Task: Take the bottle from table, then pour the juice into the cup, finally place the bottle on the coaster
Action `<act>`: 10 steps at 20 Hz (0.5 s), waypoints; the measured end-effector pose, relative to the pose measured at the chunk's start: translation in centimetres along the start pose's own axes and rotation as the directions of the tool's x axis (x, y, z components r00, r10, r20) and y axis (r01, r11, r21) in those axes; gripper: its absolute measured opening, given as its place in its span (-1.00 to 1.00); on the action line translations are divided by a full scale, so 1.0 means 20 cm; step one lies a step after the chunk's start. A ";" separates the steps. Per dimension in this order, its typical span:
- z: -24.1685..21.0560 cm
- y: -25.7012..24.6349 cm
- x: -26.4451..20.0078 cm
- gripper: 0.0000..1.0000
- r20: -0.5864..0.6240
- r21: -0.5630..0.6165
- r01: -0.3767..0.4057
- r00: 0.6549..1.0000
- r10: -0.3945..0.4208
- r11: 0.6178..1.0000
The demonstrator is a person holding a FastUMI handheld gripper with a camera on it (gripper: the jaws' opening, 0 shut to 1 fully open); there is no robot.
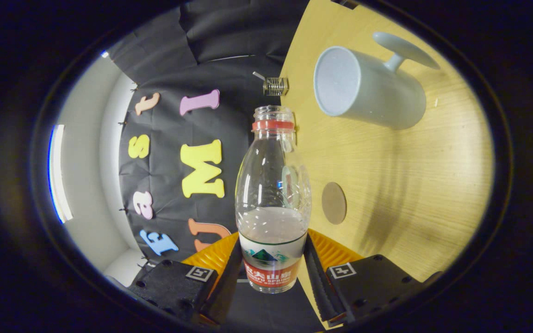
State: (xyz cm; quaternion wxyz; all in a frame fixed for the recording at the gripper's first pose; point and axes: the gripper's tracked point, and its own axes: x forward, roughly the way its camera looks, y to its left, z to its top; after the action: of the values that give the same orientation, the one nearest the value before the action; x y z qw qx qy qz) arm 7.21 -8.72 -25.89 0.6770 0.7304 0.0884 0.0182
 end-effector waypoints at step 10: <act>0.04 0.06 0.00 0.51 0.030 0.090 -0.044 0.999 0.041 0.995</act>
State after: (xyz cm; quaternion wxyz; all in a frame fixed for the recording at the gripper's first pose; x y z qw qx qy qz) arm 7.35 -9.56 -24.78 0.6439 0.7622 0.0641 0.0186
